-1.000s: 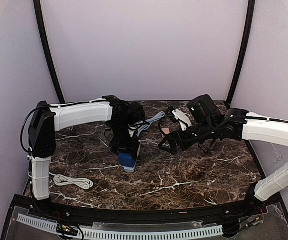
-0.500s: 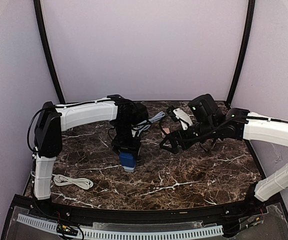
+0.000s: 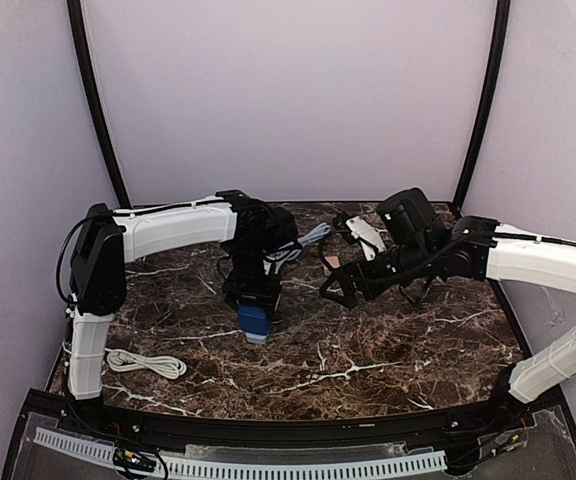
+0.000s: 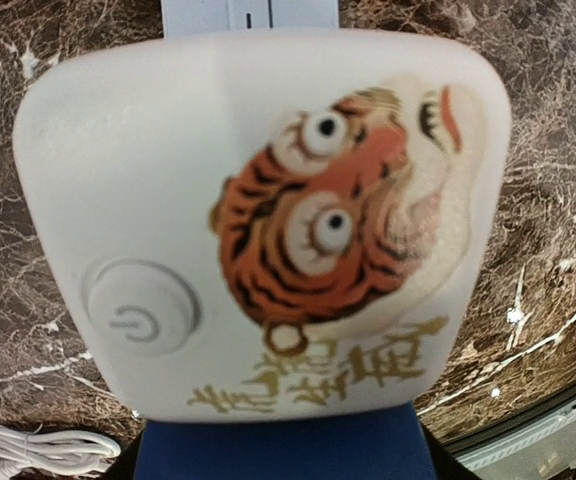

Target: Insert the plug

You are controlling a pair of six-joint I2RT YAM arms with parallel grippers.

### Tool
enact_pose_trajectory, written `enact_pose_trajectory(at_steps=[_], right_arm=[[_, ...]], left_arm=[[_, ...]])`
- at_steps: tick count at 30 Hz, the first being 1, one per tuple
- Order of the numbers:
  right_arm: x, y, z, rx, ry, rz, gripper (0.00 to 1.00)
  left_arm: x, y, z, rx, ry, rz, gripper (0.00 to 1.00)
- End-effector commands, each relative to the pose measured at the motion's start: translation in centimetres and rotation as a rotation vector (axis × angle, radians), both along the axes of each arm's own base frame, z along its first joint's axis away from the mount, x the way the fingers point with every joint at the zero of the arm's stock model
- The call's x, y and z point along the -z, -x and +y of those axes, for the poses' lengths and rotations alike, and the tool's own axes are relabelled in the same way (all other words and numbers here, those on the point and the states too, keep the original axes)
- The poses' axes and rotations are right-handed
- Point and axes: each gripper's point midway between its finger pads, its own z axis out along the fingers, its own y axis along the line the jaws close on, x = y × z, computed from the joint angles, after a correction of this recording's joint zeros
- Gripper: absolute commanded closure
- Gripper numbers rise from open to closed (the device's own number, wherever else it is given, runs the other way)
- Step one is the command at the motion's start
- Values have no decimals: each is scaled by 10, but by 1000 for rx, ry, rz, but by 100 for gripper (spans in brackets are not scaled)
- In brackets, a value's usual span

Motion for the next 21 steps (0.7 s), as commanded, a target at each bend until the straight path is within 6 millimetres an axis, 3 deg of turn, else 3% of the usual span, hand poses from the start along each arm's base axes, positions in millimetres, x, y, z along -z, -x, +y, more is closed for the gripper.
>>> enact_pose_trajectory(at_steps=[1,10,21], right_arm=[[-4,-2,0,-8,-2,-4,1],[-5,-1,1,-21,3,0,1],[-4,14,-8,-67,14,15,1]], left_arm=[[1,-2,6,-80,-53,-11,99],[4,-2,3,-36,-57,-22,99],[6,-4,-5,129,-12,-28,99]])
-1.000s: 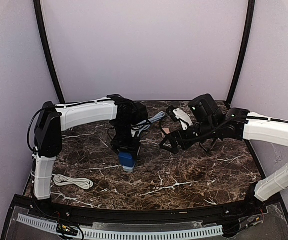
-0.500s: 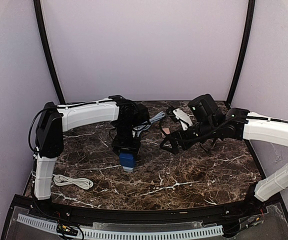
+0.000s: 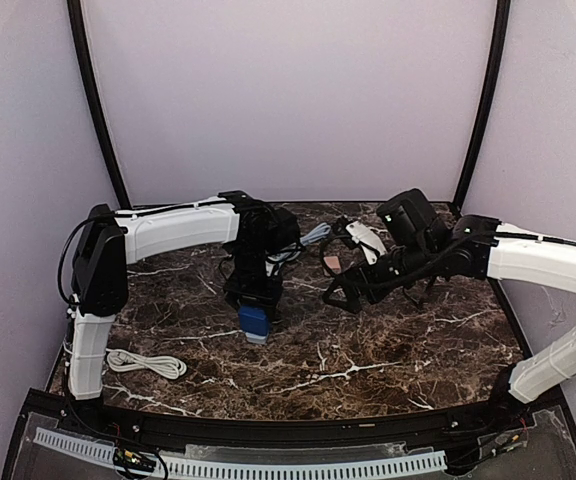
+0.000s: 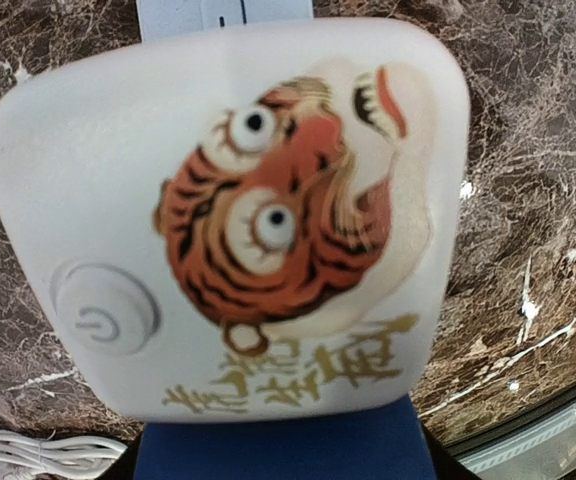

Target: Insert the plug

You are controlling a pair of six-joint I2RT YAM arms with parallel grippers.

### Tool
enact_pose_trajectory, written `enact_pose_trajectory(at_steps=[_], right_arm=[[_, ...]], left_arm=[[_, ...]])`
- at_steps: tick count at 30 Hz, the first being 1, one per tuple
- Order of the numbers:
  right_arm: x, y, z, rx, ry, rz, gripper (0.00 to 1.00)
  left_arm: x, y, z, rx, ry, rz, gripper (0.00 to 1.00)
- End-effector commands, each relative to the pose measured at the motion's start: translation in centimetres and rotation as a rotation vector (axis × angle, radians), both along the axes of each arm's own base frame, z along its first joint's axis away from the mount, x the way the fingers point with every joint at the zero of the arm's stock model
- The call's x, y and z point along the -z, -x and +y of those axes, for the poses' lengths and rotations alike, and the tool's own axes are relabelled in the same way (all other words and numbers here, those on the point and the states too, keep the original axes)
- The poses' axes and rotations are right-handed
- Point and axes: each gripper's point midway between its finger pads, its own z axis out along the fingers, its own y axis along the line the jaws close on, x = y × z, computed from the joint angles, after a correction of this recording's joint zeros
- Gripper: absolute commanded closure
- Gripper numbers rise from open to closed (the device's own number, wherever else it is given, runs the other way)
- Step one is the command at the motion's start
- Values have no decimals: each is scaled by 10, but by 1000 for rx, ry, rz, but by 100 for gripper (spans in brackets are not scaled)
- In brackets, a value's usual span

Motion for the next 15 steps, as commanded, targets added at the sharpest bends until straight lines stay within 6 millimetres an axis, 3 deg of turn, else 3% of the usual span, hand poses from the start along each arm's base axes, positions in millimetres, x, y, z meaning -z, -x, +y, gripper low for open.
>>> enact_pose_trajectory(at_steps=[1,8,15], right_arm=[[-8,7,-6,-23,-13,-7,2],[-11,1,-12,33,-7,-17,1],[-14,-9,-17,98,11,-40,1]], left_arm=[[6,-3,-4,75,3,-9,99],[13,-2,5,-2,-43,-8,99],[17,-4,-1,-64,-23,-10,99]])
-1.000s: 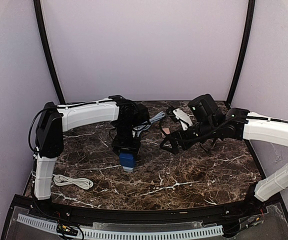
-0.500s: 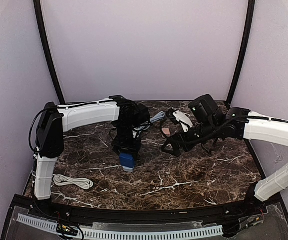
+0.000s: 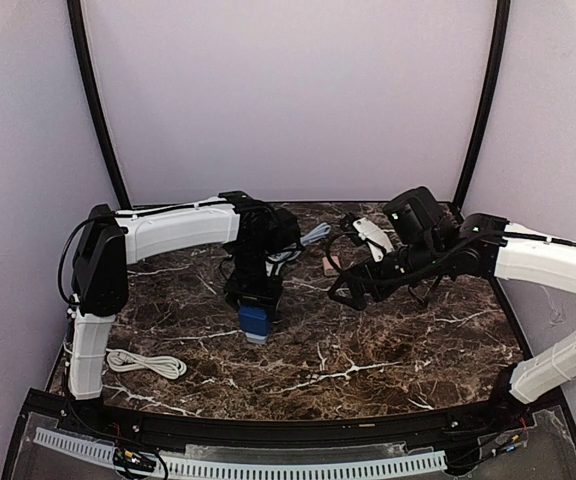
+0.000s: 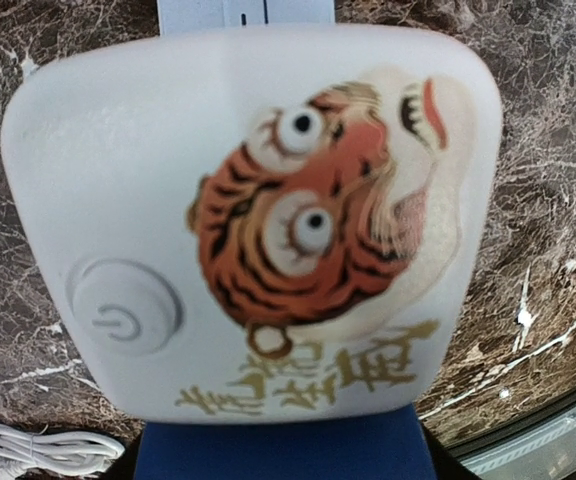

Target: Insert the plug

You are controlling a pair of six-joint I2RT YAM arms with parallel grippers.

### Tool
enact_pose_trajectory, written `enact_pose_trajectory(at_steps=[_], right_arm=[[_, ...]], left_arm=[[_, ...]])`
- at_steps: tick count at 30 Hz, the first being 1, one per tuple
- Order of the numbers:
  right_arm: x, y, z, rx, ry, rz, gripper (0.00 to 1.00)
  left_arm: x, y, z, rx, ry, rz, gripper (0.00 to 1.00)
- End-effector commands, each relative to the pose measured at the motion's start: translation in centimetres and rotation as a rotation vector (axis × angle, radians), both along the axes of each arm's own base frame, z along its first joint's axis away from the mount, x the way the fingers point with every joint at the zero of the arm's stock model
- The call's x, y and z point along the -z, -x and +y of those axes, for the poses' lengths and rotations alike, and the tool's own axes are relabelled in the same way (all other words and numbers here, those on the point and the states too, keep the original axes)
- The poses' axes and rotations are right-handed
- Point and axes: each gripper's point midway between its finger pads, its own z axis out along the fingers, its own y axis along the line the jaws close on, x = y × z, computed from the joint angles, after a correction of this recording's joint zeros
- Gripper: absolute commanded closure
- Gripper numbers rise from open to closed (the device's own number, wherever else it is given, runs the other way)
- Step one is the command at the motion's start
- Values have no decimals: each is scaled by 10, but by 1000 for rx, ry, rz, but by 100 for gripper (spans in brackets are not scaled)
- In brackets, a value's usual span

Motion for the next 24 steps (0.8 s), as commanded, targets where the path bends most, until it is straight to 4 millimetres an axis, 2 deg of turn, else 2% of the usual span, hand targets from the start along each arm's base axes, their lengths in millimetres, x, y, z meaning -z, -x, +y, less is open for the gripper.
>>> enact_pose_trajectory(at_steps=[1,7,11,24], right_arm=[[-6,-8,-6,54,3,-21,1],[-6,-8,-6,48,8,-24,1],[-3,-9,-3,42,14,-16,2],[0,-14,-5,72,31,-16,2]], left_arm=[[16,-4,-2,-14,-14,-9,99],[14,-5,2,113,-24,-18,99],[14,-5,4,136,-32,-17,99],[26,-3,4,-47,-59,11,99]])
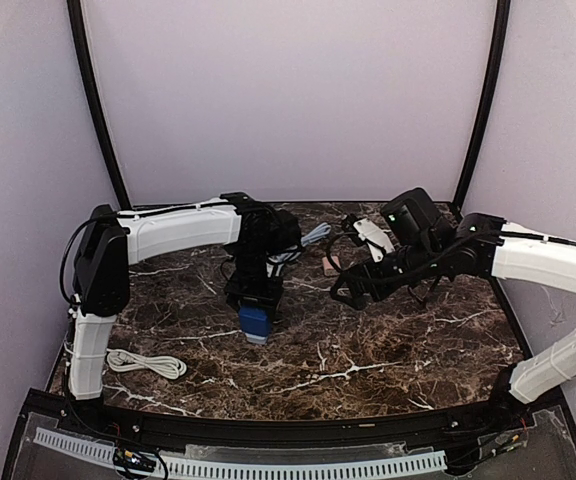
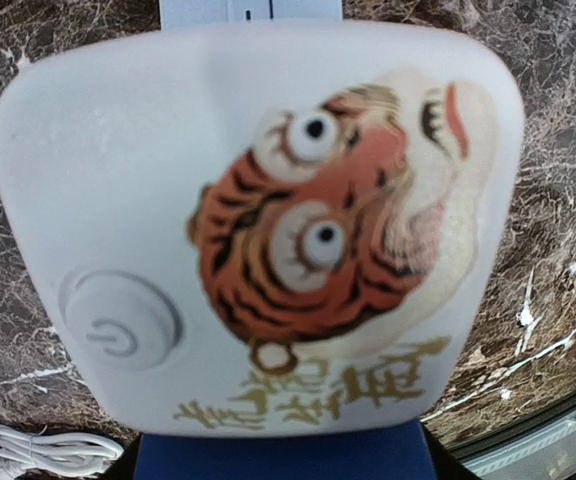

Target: Insert the plug

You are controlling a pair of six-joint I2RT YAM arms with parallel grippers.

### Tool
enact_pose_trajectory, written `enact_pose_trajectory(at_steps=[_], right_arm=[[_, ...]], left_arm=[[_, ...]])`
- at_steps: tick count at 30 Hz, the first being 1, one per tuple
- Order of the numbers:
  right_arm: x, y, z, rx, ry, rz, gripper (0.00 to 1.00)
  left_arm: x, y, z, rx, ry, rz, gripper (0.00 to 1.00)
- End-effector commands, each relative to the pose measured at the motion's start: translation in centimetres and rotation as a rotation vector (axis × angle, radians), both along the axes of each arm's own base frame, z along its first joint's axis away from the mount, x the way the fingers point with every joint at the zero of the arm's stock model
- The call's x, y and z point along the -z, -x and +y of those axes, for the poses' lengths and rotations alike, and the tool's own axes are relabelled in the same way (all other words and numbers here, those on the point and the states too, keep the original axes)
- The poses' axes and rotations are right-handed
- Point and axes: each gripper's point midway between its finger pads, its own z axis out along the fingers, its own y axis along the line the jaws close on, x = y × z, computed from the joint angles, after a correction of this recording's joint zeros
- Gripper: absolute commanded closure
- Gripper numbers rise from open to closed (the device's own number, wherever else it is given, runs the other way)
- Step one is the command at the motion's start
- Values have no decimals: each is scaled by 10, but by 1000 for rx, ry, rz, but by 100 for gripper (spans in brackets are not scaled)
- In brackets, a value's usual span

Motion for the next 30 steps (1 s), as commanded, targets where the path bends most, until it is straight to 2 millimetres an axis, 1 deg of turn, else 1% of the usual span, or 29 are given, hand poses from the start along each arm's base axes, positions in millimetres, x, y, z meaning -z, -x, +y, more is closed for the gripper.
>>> enact_pose_trajectory(at_steps=[1,4,10,14,16,19,23,30], right_arm=[[-6,-8,2,25,-5,-16,1],[-4,-9,2,24,1,-14,1],[-5,-10,2,23,7,-21,1],[-4,-10,2,19,10,-21,1],[-5,-10,3,11,10,-21,1],[-6,-10,4,4,17,-23,1],[-6,-12,5,1,24,-31,1],[0,-13,9,-8,31,-22,1]], left_arm=[[24,-4,3,-49,-50,9,99],[25,-4,1,-32,-43,11,99],[35,0,6,-55,-53,33,99],[41,0,0,-63,-24,37,99],[43,-2,1,-63,-25,30,99],[48,-4,5,-62,-35,19,99],[60,-2,10,-76,-39,33,99],[65,-5,19,-74,-79,4,99]])
